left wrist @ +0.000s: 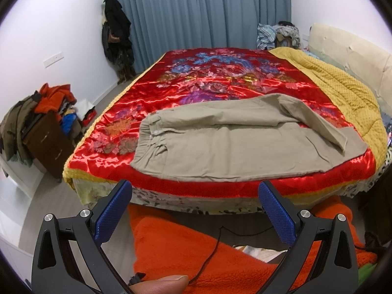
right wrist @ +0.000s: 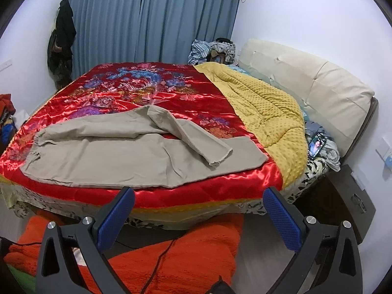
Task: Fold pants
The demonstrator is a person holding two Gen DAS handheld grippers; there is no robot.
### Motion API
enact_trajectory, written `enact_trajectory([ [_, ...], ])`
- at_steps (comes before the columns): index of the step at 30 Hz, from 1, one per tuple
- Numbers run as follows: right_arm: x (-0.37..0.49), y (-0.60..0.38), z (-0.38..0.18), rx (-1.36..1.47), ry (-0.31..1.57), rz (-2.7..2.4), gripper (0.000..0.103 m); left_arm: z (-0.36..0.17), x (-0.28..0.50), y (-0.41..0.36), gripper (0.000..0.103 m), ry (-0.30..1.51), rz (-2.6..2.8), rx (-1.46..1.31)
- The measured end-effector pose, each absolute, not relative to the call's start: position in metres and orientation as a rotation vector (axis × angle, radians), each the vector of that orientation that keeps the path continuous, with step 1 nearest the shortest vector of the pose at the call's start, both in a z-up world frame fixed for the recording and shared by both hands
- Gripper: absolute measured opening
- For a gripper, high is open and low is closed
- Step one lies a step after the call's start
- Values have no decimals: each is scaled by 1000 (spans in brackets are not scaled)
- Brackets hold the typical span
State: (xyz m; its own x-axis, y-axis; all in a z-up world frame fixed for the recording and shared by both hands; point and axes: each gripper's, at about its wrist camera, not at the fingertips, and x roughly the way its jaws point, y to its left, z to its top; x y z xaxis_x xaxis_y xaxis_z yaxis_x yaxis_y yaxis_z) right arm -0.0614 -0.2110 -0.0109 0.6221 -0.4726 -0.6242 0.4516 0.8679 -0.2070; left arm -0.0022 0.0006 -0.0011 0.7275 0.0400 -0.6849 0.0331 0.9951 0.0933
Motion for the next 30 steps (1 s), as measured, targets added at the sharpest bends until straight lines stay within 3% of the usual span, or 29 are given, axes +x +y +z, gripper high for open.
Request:
enact_trajectory([
  [30, -62, -209, -14, -50, 743, -537, 103, -2, -4, 0, 103, 754, 6, 103],
])
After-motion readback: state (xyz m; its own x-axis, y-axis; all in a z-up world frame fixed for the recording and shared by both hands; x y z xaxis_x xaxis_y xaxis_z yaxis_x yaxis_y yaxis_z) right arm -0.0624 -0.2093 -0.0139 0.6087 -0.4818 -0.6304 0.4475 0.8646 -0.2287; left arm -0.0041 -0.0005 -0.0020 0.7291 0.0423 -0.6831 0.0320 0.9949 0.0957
